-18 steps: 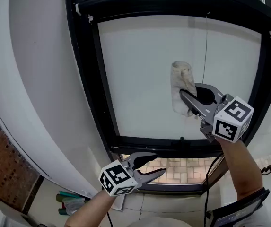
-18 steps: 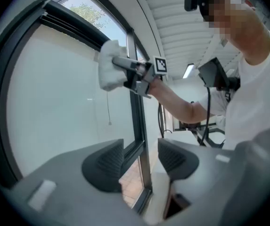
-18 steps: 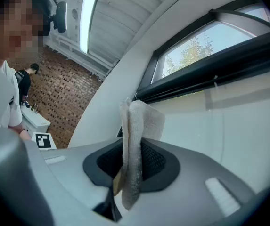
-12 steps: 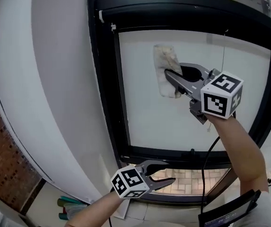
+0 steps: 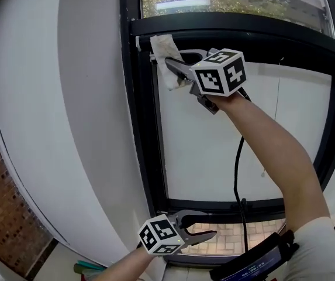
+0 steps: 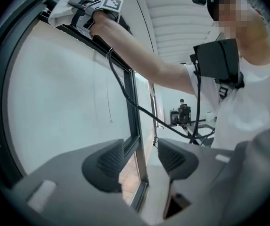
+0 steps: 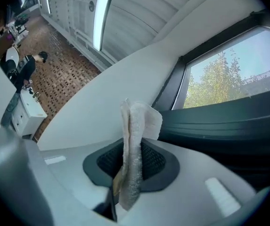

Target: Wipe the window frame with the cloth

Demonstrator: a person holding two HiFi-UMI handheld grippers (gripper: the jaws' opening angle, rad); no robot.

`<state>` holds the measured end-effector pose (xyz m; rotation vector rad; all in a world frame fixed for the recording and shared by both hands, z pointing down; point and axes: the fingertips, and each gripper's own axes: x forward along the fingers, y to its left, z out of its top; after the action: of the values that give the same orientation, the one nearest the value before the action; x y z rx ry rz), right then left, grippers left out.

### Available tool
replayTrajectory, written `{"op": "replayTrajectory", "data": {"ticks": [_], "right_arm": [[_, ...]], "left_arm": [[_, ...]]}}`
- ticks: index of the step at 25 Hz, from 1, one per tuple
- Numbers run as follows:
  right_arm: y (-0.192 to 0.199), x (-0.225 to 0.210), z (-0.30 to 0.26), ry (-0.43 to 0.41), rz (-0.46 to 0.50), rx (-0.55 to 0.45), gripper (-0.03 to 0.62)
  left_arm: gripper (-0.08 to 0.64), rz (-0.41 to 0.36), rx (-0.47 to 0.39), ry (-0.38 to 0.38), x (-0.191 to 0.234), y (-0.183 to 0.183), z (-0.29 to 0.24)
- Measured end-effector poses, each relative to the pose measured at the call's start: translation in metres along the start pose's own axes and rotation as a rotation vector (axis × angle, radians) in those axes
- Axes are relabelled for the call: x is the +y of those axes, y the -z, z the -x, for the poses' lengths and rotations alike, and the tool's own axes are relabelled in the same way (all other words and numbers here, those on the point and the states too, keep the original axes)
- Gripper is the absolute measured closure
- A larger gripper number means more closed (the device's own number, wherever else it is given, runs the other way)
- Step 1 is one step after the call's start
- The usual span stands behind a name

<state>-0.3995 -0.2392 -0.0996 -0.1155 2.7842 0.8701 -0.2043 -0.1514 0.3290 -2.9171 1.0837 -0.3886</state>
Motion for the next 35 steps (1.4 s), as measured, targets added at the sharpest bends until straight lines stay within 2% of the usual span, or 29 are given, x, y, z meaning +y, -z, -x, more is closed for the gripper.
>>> {"op": "replayTrajectory", "data": {"ticks": [4,9,22,35], "right_arm": [[0.000,-0.033,0.003,0.067,-0.007,0.013,0.518],[0.001,-0.072,0.043,0.145,-0.025,0.015,0.518],[0.004,-0.166,0.218,0.360,-0.022,0.071,0.517],[0.016,-0.260,0.404,0.549,-0.047,0.087,0.517]], "left_arm": [[0.317,-0.004,-0.020,0.007,0.000,-0.004,0.006],[0.318,-0.029,-0.030,0.044,-0.005,-0.013,-0.002],[0.318,-0.099,-0.035,0.139,-0.021,-0.051,-0.058],[0.318,-0.105,-0.034,0.172,-0.057,-0.067,-0.134]]}}
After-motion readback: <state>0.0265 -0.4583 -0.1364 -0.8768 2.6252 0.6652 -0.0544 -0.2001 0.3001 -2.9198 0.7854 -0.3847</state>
